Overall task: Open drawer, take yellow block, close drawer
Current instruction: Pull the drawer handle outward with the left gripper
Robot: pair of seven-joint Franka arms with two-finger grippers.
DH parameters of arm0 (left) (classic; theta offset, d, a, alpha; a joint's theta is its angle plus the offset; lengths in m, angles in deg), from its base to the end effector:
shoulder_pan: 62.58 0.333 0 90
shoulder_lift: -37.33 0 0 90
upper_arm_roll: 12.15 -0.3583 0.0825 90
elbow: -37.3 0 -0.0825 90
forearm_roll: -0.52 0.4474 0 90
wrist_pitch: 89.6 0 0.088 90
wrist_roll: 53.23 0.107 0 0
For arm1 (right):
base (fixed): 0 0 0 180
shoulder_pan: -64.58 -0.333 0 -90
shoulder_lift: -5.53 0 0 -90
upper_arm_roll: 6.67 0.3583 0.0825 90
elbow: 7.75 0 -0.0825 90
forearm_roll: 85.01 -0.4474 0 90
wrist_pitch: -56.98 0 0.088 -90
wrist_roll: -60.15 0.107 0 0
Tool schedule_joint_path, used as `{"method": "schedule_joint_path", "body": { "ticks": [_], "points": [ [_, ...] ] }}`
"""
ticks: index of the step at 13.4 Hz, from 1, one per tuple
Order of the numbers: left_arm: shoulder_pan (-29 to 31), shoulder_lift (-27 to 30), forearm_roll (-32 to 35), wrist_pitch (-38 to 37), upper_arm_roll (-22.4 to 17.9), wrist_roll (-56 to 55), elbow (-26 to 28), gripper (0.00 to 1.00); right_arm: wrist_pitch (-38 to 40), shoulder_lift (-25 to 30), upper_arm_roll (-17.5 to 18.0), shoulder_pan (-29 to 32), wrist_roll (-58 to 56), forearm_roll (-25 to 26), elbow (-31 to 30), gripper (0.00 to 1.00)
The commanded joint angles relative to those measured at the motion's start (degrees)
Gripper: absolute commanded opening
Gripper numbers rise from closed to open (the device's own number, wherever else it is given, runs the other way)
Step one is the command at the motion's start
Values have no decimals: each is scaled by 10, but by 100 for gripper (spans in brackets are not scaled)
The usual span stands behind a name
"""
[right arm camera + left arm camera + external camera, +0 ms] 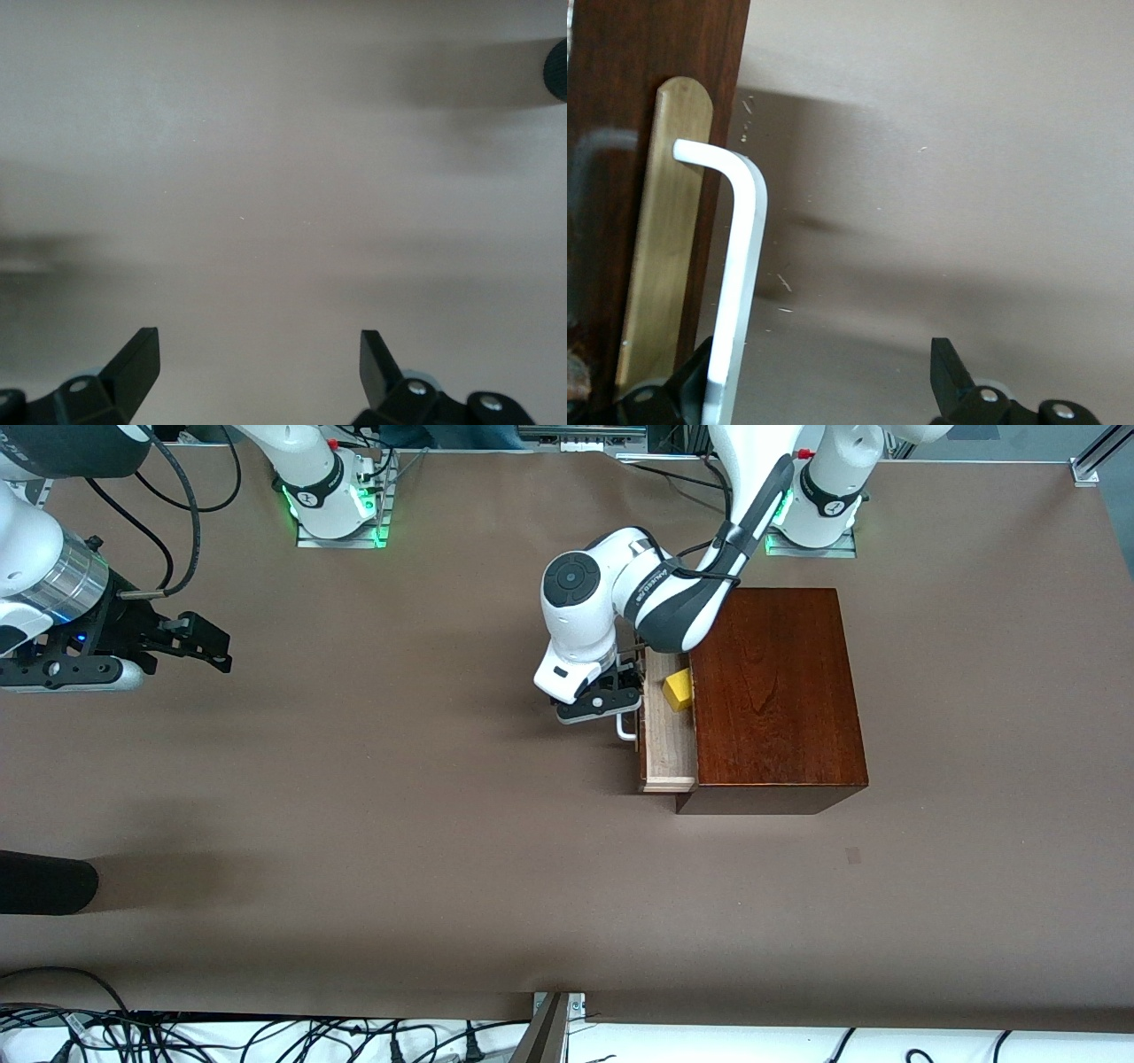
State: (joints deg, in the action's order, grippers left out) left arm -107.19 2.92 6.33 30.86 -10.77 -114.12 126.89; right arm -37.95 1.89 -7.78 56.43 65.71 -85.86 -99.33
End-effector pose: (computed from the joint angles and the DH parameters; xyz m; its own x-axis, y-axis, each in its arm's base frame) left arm 0.5396 -0.5479 0.2882 0.9779 0.2067 0.0308 0.2087 -0.9739 -0.0893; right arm 0.6405 0.0810 0.6194 0.9997 0.0246 -0.0063 0.0245 -0.9996 -0.0130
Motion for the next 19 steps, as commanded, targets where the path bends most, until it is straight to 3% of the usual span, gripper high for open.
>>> {"method": "schedule_joint_path", "body": {
  "ticks": [1, 10, 16, 19],
  "points": [
    [-20, -29, -38, 39, 2, -15, -39, 100, -1, 2, 2, 4, -6, -1, -2, 100],
    [-52, -70, -40, 51, -4, -41, -99, 100, 25, 1, -2, 7, -6, -3, -2, 100],
    [-54, -72, -38, 68, -5, -42, -94, 100, 27, 0, -7, 8, -48, -3, -2, 100],
    [-48, -46, -29, 58, -5, -36, -86, 100, 26, 5, -20, 8, -56, -3, 0, 100]
  ]
}}
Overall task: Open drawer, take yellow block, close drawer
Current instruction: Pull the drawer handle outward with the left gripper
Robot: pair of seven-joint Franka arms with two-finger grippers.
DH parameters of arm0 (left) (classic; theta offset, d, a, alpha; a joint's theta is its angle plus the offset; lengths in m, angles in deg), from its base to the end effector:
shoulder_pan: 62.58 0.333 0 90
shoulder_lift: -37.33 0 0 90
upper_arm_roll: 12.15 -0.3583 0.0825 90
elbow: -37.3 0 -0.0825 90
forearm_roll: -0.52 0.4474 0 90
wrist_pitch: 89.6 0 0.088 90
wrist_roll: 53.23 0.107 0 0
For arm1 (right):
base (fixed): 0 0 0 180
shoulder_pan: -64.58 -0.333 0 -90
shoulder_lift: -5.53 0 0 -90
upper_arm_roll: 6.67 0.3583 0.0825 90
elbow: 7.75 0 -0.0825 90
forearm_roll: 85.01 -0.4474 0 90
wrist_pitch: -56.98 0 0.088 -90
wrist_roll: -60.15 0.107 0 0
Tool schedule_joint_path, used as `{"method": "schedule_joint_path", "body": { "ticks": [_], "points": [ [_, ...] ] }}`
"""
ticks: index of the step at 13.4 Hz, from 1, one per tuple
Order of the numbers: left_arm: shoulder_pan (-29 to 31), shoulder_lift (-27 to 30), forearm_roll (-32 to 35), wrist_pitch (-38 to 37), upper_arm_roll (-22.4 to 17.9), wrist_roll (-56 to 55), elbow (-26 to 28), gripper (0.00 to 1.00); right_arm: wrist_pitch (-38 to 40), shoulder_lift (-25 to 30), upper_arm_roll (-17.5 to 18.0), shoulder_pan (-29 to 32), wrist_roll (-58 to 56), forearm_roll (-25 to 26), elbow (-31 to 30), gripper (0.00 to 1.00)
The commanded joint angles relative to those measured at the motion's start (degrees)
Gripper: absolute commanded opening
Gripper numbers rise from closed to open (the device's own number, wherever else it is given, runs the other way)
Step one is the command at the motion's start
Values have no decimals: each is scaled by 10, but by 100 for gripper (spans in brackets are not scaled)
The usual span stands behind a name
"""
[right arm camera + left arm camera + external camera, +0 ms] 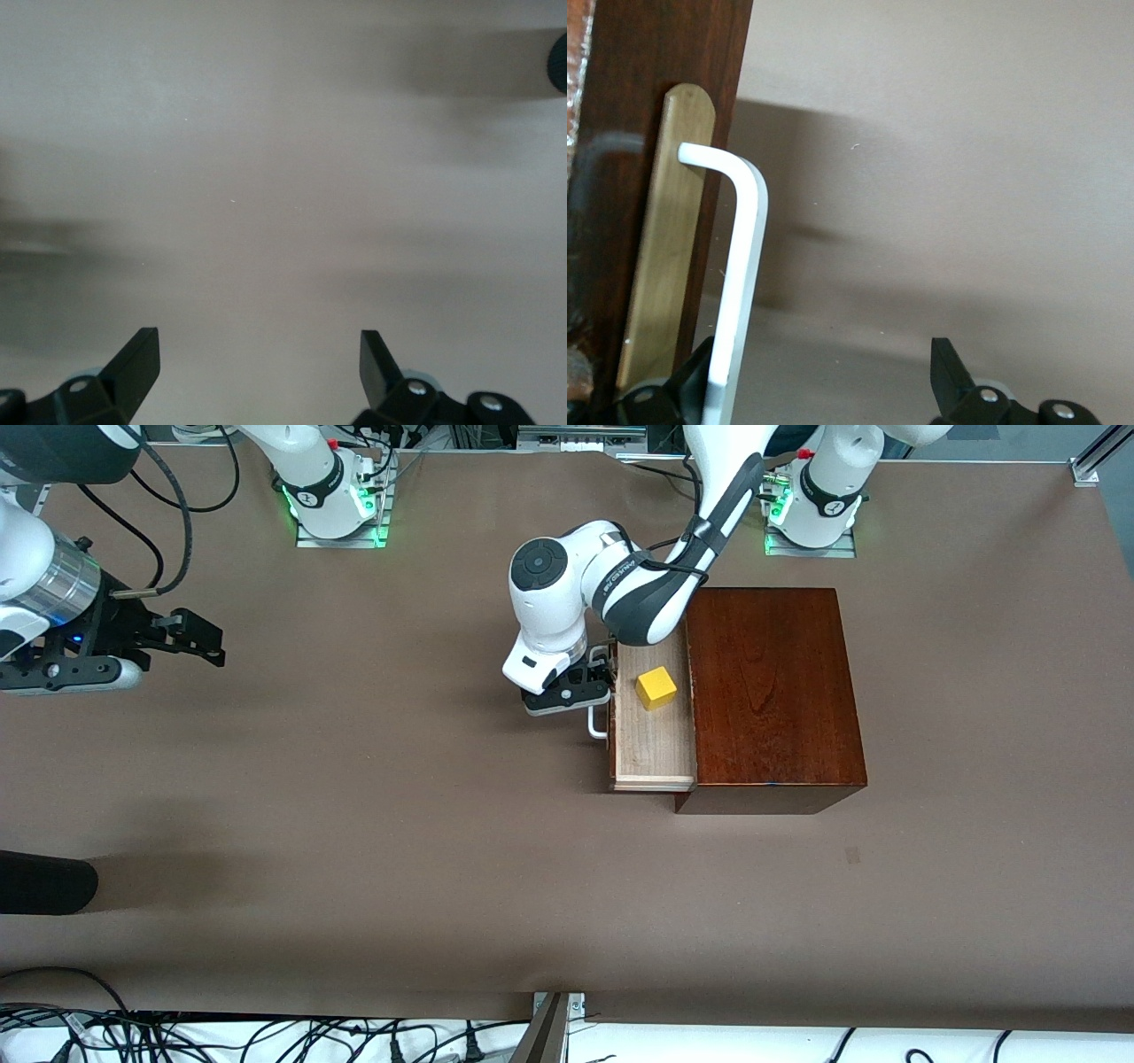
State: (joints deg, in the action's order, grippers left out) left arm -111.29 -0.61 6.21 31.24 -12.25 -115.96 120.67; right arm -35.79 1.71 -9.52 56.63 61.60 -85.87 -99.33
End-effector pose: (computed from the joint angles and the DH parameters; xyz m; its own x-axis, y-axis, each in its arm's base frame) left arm 0.5307 -0.5956 0.2953 0.9789 0.1914 0.0715 0.1950 -0.9796 -0.0486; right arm 0.6396 0.0596 0.6142 0.9970 0.0628 -0.0461 0.0624 -0.9980 -0.0105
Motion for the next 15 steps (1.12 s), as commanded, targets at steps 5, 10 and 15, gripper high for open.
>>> {"method": "schedule_joint_path", "body": {
  "ticks": [5, 10, 15],
  "points": [
    [2, 22, -27, 11, 11, -16, 5, 100, 9, 13, -4, 6, -36, -5, 12, 100],
    [5, 27, 2, -50, 10, 0, 16, 100, 10, 22, -12, 6, -36, -5, 11, 100],
    [7, 61, 3, -88, 11, 4, 14, 100, 10, 22, -20, 6, -45, -5, 10, 100]
  ]
}}
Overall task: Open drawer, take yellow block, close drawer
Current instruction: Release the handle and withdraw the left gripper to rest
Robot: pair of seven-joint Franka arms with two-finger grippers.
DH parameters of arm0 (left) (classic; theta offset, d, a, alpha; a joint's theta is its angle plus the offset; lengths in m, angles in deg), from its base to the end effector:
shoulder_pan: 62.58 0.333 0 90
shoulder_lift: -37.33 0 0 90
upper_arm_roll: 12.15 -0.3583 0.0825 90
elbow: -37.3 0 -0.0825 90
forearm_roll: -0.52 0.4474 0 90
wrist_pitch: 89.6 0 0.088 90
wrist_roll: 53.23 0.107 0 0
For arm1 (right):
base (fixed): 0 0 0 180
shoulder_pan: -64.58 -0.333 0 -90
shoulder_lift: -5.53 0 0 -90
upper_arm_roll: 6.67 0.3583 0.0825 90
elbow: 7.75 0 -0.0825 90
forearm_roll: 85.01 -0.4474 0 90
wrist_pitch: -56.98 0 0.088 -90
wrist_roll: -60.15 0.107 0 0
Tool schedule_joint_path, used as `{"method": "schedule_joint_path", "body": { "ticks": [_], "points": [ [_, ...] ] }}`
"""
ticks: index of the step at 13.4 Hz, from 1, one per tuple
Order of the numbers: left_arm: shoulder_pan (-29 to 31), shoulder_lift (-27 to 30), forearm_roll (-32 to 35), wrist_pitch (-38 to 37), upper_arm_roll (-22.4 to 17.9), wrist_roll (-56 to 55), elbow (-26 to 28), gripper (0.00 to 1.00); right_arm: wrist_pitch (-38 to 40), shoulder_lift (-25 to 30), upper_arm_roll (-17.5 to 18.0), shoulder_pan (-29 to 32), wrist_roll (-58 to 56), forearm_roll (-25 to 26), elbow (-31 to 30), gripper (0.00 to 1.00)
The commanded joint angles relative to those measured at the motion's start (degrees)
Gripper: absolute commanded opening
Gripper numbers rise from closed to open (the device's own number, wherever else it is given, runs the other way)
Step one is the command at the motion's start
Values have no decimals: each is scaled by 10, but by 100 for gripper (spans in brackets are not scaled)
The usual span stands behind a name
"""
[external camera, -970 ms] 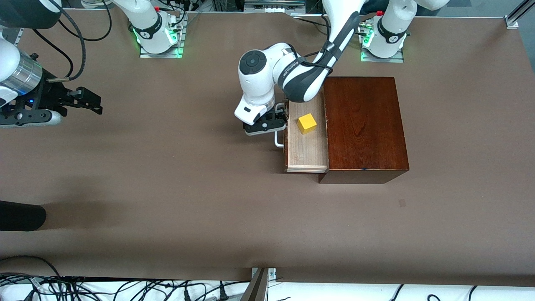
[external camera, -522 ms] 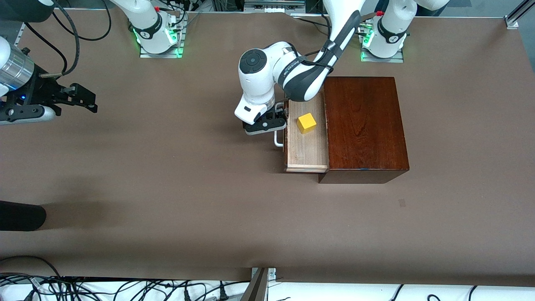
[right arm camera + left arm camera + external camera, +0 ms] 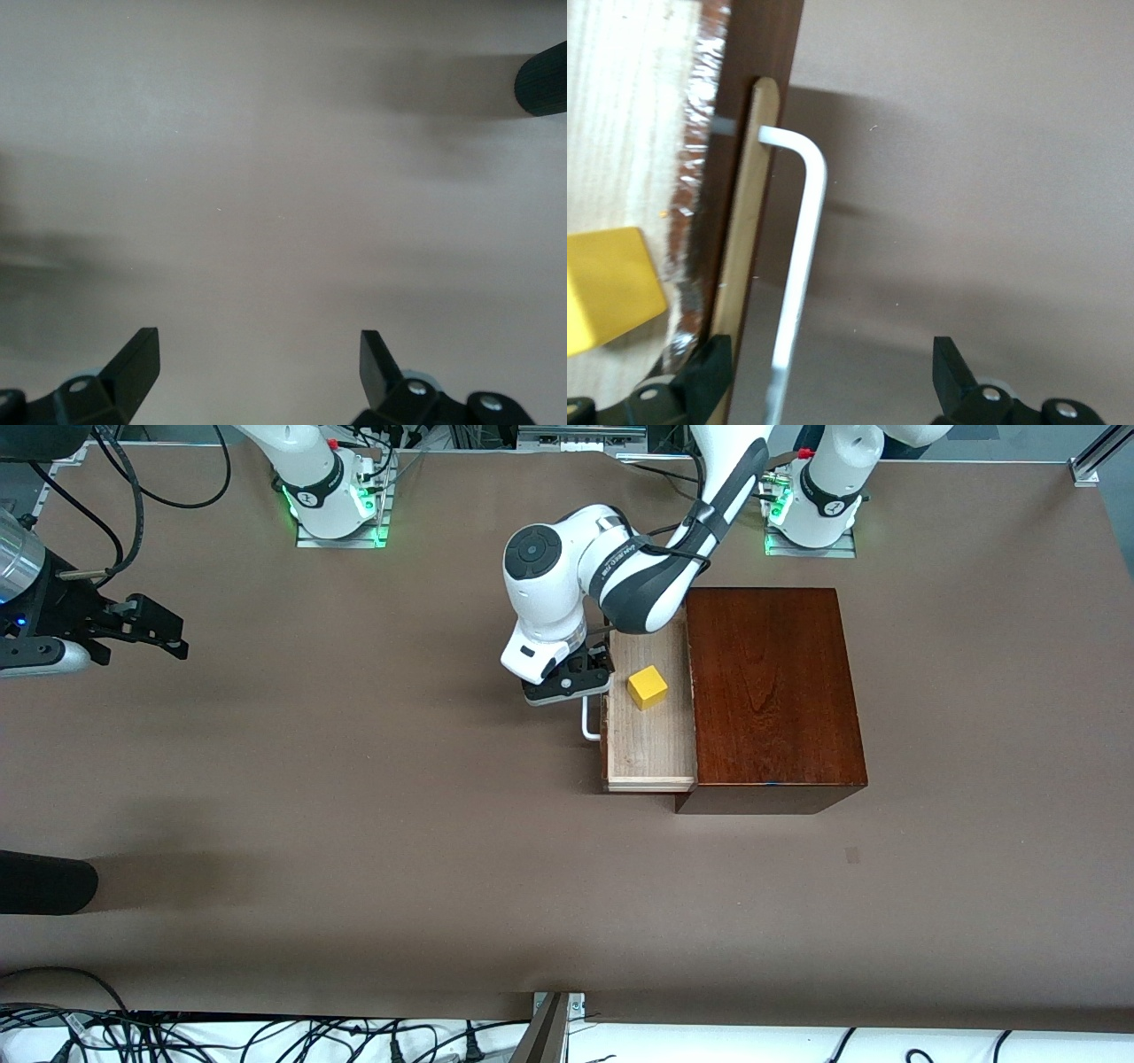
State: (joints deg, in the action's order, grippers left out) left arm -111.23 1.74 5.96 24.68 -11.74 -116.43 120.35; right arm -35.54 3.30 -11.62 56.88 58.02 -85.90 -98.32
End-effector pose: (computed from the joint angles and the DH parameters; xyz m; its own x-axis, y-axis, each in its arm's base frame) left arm 0.5212 -0.5904 0.3212 0.9787 0.2022 0.0356 0.2049 -0.9732 -0.1048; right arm 0.6338 0.0331 0.6410 0.9964 0.0844 -0.0043 0.0844 -0.9964 -0.0123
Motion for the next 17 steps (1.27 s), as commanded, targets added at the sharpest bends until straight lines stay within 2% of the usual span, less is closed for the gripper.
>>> {"method": "schedule_joint_path", "body": {
  "ticks": [1, 5, 7, 8, 10, 11, 17],
  "points": [
    [8, 52, 0, -29, 6, 8, 17, 100, 8, 6, 2, 3, -9, -4, -1, 100],
    [37, 125, -11, -70, 20, 11, 20, 100, 7, 5, 1, 3, -10, -4, -2, 100],
    [66, 177, -11, -86, 21, 25, 49, 100, 7, 3, 2, 3, -9, -4, -4, 100],
    [90, 209, -11, -88, 22, 48, 67, 100, 7, 3, 2, 3, -9, -5, -4, 100],
    [173, 260, -12, -101, 60, 102, 90, 100, 7, 1, 2, 3, -9, -5, -5, 100],
    [203, 279, -12, -113, 64, 131, 94, 100, 7, 0, 3, 3, -9, -5, -5, 100],
    [339, 358, -41, -203, 52, 361, 105, 100, 7, 1, 10, -1, -9, -5, -7, 100]
  ]
}}
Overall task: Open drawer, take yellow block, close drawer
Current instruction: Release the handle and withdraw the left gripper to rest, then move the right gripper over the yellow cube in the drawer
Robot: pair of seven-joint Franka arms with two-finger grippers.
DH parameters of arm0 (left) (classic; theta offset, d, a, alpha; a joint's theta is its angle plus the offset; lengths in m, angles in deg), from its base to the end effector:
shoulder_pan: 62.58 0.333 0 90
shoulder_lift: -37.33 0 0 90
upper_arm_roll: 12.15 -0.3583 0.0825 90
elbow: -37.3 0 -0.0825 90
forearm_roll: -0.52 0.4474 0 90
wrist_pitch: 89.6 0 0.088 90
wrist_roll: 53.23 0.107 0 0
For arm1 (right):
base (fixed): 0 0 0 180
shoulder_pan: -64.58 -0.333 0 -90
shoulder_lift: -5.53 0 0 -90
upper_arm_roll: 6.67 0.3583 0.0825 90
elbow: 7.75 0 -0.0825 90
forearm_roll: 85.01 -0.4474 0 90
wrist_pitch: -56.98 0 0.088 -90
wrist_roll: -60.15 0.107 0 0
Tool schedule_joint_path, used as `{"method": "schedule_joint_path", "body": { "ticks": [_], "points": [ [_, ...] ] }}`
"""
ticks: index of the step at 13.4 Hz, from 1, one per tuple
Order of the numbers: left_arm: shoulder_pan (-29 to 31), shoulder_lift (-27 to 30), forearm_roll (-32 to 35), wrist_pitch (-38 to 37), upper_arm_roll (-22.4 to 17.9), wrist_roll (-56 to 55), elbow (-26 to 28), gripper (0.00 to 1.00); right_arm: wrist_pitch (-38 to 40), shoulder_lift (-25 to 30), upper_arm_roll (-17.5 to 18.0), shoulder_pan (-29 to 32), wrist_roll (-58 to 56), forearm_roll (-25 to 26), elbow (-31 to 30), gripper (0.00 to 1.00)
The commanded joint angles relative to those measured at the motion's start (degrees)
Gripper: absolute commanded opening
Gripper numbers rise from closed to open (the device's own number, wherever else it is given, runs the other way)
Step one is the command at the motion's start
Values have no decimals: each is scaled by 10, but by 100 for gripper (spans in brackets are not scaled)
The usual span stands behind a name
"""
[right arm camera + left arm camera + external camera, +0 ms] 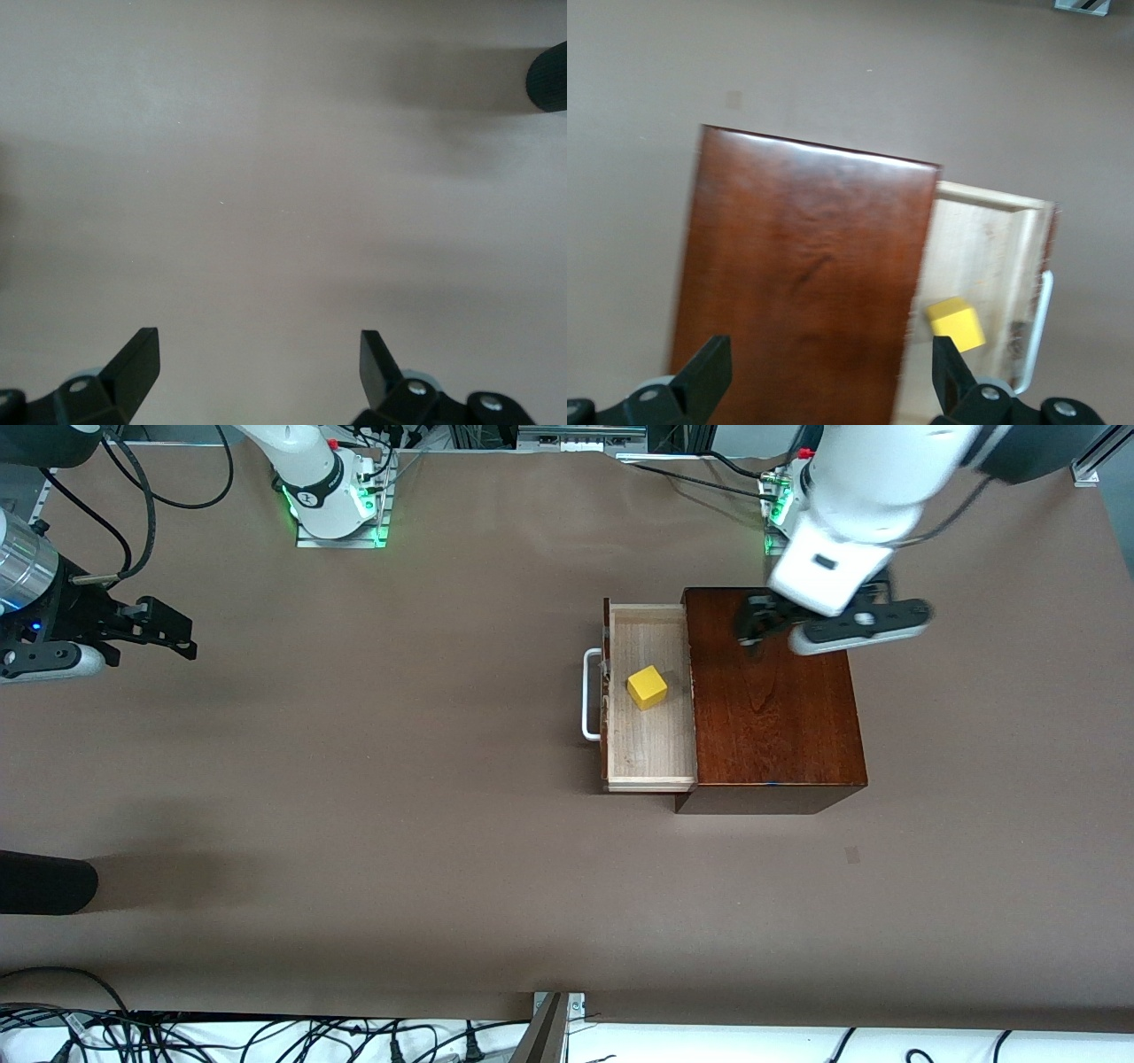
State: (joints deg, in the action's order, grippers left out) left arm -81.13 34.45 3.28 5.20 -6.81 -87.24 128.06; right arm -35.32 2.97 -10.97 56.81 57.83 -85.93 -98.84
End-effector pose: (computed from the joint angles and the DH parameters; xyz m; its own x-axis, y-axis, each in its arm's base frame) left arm 0.5897 -0.2544 0.6357 0.9843 0.1717 0.0412 0.1728 -0.9846 -0.0246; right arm 0.6343 0.0412 0.6322 0.9947 0.1002 -0.0229 0.0999 -0.9949 -0.0136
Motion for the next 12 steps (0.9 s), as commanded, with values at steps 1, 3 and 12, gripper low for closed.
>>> {"method": "schedule_joint_path", "body": {
  "ticks": [1, 3, 12],
  "points": [
    [53, 37, -14, -9, -7, 100, 28, 100, 5, 5, 8, -1, -7, -6, -1, 100],
    [56, 61, -17, -9, -58, 177, 50, 100, 5, 5, 20, -1, -1, -6, -1, 100],
    [83, 74, -35, -27, -131, 308, 68, 100, 3, 6, 88, -2, 90, -31, 2, 100]
  ]
}}
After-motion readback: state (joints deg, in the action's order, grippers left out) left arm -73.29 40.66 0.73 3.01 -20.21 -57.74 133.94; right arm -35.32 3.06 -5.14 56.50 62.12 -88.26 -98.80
